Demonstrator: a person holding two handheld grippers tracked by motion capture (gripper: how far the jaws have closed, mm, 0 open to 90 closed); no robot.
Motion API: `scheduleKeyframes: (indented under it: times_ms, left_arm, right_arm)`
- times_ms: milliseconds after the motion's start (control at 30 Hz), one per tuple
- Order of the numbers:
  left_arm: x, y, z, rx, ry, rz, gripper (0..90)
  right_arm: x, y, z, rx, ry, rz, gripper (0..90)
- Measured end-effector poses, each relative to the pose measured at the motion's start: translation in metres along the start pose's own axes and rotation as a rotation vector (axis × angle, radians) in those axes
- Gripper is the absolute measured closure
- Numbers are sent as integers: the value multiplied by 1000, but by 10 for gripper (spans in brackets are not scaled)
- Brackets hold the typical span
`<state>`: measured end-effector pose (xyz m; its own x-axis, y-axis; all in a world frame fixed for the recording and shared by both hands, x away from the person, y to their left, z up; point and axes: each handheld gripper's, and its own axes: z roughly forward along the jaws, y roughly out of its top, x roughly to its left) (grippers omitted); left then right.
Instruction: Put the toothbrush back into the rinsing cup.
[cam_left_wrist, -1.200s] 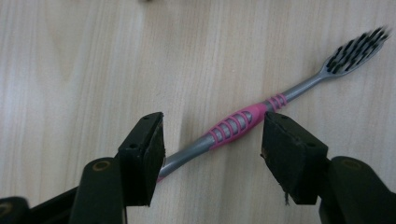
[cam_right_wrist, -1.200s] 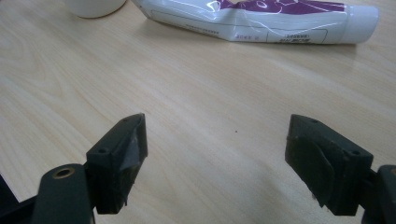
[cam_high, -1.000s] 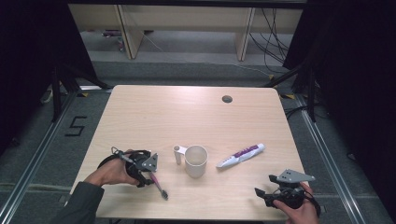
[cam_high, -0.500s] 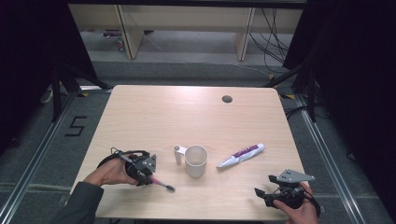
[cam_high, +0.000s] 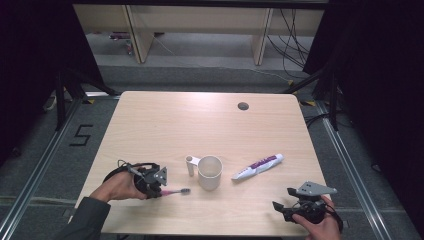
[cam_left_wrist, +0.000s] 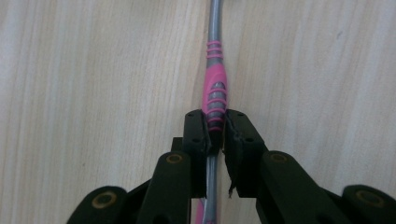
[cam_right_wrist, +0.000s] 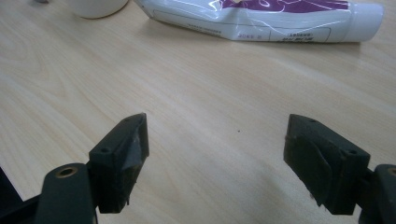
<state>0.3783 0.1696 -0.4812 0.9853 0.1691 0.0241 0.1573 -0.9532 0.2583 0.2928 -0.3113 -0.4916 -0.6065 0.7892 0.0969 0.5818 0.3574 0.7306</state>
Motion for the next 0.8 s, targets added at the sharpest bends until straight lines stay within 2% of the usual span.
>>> scheduleKeyframes:
  times_ms: [67,133,300,333,400,533,800]
  left_arm:
    - [-1,0,-1,9,4,-21,821]
    - [-3,3,-1,25,10,-22,824]
    - [-7,9,-1,44,0,-54,824]
    - [-6,11,-1,67,-5,-72,824]
    - [-6,12,0,83,-6,-75,823]
    - [-6,18,3,138,-16,-119,828]
    - [-5,22,4,164,-28,-147,832]
  right_arm:
    - [0,0,0,2,2,0,231]
    - [0,0,0,3,2,0,232]
    - [0,0,0,3,3,1,232]
    - [0,0,0,4,4,0,232]
    - [0,0,0,4,4,0,232]
    - [0,0,0,-1,3,2,232]
    - [0,0,0,4,7,1,232]
